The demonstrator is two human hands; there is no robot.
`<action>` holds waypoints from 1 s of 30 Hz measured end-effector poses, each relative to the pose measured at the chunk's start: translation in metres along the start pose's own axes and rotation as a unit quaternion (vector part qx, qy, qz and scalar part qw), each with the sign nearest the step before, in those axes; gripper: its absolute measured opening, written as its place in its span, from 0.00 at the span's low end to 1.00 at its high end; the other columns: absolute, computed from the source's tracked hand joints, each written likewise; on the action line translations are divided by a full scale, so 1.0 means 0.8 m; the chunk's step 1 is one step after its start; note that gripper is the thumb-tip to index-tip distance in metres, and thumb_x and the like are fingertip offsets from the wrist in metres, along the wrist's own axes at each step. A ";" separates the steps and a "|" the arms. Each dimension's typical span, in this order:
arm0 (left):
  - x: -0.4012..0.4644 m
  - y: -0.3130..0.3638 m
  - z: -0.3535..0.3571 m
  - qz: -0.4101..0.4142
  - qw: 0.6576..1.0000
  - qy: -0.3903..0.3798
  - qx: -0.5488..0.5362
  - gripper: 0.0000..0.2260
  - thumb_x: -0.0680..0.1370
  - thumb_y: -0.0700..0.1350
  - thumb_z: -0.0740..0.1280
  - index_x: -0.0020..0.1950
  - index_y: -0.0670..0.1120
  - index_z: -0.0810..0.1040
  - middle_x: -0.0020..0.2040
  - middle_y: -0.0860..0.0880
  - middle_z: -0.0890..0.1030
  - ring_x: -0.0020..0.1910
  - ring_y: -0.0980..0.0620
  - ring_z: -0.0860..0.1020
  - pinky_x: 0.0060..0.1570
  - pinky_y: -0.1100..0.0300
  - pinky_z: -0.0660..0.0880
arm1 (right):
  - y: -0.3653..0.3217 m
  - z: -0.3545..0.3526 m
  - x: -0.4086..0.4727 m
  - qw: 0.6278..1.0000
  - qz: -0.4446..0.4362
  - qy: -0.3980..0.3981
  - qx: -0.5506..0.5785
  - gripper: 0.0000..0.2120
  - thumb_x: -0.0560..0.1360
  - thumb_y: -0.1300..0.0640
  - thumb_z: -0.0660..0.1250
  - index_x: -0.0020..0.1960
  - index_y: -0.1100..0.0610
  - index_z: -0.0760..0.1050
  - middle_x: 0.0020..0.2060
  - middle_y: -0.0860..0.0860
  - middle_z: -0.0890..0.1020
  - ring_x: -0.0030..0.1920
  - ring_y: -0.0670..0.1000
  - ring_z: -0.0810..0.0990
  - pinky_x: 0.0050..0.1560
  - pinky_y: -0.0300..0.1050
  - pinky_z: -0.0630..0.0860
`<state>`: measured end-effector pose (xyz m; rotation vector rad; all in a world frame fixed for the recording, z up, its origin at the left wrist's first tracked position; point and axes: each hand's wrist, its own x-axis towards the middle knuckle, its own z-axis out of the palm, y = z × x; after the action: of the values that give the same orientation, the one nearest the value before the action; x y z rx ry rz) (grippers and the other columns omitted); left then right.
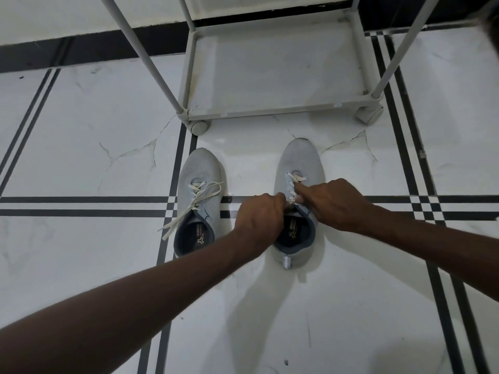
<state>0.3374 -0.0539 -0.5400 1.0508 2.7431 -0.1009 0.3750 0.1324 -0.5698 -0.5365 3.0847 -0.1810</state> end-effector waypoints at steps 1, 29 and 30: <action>-0.004 -0.001 -0.001 -0.002 1.000 -0.001 -0.003 0.09 0.82 0.46 0.56 0.55 0.46 0.75 0.48 0.45 0.83 0.45 0.44 0.81 0.37 0.55 0.65 | 0.004 0.002 0.001 1.000 -0.015 0.003 -0.006 0.13 0.77 0.48 0.58 0.49 0.55 0.76 0.30 0.53 0.82 0.25 0.58 0.78 0.24 0.44 0.71; -0.072 -0.201 -0.012 -0.306 0.891 -0.034 -0.334 0.35 0.68 0.51 0.66 0.75 0.46 0.64 0.73 0.42 0.67 0.71 0.41 0.65 0.68 0.46 0.66 | -0.119 0.031 -0.025 0.727 0.491 0.009 0.480 0.35 0.63 0.36 0.73 0.61 0.56 0.70 0.58 0.54 0.78 0.59 0.56 0.77 0.60 0.57 0.76; -0.080 -0.211 -0.009 -0.348 0.853 -0.068 -0.383 0.40 0.65 0.51 0.66 0.76 0.46 0.62 0.74 0.42 0.66 0.70 0.42 0.66 0.66 0.48 0.67 | -0.121 0.033 -0.021 0.717 0.495 -0.020 0.491 0.38 0.59 0.35 0.74 0.61 0.55 0.71 0.58 0.54 0.78 0.58 0.55 0.78 0.59 0.56 0.77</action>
<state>0.2701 -0.2203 -0.5210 -0.1639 2.4797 0.7172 0.4237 0.0448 -0.5849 1.0565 2.2064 -1.5063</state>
